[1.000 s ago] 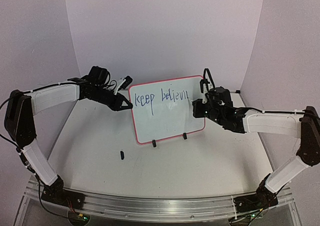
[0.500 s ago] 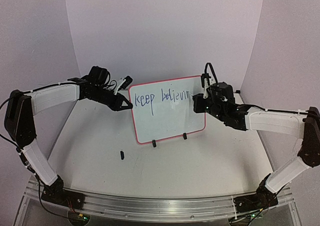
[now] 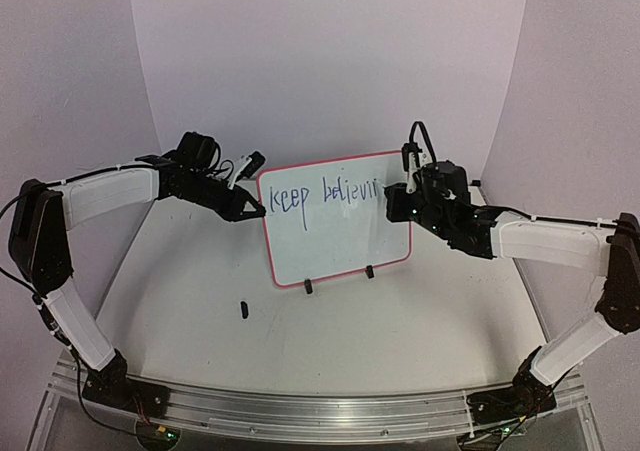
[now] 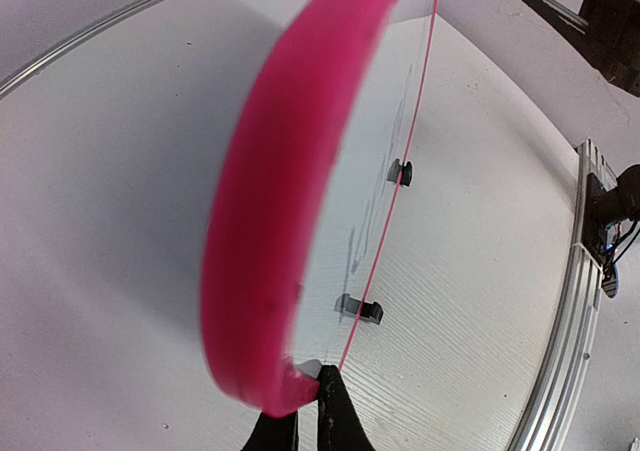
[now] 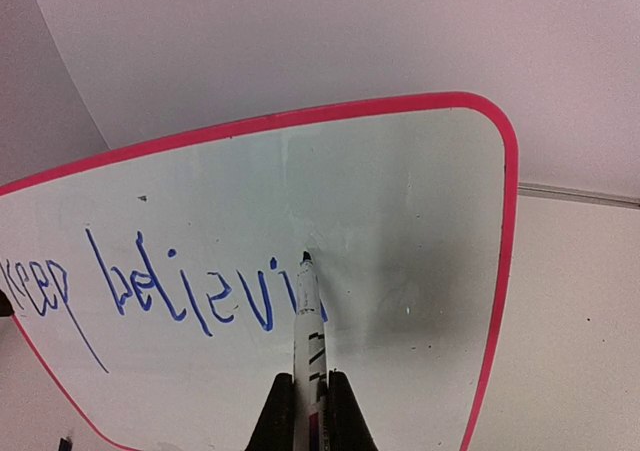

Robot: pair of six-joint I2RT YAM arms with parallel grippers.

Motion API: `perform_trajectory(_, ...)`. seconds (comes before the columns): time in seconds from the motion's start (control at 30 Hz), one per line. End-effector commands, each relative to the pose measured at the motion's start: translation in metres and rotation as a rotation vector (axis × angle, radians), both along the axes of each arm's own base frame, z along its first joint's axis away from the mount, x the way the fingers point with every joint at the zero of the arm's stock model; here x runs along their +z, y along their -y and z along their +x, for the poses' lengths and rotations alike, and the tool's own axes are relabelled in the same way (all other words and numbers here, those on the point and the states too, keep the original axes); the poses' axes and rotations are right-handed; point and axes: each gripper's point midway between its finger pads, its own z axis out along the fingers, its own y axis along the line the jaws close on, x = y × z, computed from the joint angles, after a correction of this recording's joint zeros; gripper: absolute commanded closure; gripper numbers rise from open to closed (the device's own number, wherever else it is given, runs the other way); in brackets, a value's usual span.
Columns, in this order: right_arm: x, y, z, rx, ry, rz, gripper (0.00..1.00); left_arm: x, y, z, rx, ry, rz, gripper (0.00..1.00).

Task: Write a sentence on the whiteboard

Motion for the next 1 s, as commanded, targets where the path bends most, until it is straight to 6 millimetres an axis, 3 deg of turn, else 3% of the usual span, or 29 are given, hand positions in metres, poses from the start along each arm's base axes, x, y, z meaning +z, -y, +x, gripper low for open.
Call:
perform_trajectory(0.0, 0.0174, -0.0047, 0.0045, 0.011, 0.031, 0.032, 1.0, -0.0448, -0.0101, -0.0118, -0.008, -0.066, 0.157, 1.0)
perform_trajectory(0.97, 0.0106, 0.0025, 0.0114, -0.048, 0.022, 0.004, 1.0, -0.0443, -0.0099, -0.0122, -0.009, -0.065, 0.157, 1.0)
